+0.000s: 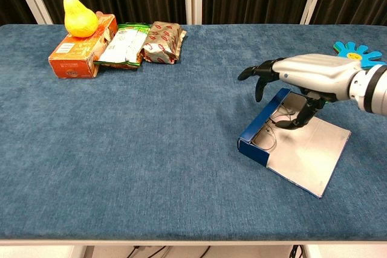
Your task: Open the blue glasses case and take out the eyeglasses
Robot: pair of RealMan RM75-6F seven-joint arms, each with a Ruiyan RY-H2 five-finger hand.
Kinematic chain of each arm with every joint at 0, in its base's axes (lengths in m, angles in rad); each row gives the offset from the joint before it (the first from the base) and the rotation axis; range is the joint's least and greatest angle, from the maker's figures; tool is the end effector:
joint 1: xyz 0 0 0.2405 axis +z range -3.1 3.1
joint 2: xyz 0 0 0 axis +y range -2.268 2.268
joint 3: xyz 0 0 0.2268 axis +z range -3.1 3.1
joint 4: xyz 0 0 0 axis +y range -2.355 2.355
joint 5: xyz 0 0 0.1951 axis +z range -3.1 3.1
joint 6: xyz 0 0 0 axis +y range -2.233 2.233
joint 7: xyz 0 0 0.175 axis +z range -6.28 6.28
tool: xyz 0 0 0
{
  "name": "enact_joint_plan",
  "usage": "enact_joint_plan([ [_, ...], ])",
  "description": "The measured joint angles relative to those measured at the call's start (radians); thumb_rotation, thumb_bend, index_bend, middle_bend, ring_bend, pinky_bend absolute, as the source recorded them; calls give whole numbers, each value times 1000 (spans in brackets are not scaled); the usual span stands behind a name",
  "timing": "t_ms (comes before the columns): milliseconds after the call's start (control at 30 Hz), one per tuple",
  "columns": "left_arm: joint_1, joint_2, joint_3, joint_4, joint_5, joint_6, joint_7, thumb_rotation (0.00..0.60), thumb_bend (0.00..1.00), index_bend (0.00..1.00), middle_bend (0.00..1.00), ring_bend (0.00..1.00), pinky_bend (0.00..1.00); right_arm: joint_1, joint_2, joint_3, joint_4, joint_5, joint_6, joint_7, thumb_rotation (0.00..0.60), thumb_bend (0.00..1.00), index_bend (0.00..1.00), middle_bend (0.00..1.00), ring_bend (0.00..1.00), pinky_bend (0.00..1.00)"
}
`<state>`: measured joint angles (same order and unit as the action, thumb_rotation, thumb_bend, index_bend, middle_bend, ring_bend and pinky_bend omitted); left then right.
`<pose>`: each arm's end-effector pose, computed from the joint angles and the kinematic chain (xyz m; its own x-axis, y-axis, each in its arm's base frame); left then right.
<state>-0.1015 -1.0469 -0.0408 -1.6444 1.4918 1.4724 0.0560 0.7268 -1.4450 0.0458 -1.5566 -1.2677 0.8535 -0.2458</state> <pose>-0.2775 0.2114 0.1751 0.4812 0.0129 0.8765 0.8766 -0.0164 -0.4810 -0.1361 -0.3082 -0.0266 0.5400 -0.3856 0.7481 -0.7987 -0.5152 0.3110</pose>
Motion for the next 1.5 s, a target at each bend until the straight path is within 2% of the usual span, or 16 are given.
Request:
enact_joint_plan([
  [67,0,0,0,1,1,0,-2,600,164,538,535,391,518,5,-8,4,9,8,-7,-3,600,305,113,294,14,0],
  [267,0,1,1,2,2,0,-4,600,164,538,535,391,518,26,-40,33,39,41,-29,-7,600,356,141,317,14,0],
  [467,-1,1,1,3,3,-1,-6,600,164,538,535,391,517,68,-91,82,87,100,-56,-18,600,361,154,330,27,0],
  [667,-1,2,1,3,3,-1,-9,600,164,538,535,391,518,125,-166,138,166,222,-78,-77,600,363,158,333,27,0],
  [800,-1,3,1,5,4,-2,-15,600,164,538,535,391,518,166,-199,162,204,345,-98,-140,600,363,158,343,53,0],
  [900,-1,4,2,6,5,-2,-21,600,164,538,536,391,517,182,-190,167,190,433,-120,-168,600,367,158,353,66,0],
  [1067,-1,5,3,5,6,-4,-20,600,164,538,535,391,518,188,-124,145,100,517,-135,-190,600,348,158,355,66,0],
  [1233,-2,5,3,3,5,-4,-17,600,164,538,536,391,518,187,-91,123,57,514,-120,-181,600,356,174,366,71,0],
  [1500,-2,5,3,2,4,-5,-17,600,164,538,536,391,518,206,-110,113,90,491,-98,-182,600,379,299,373,79,0],
])
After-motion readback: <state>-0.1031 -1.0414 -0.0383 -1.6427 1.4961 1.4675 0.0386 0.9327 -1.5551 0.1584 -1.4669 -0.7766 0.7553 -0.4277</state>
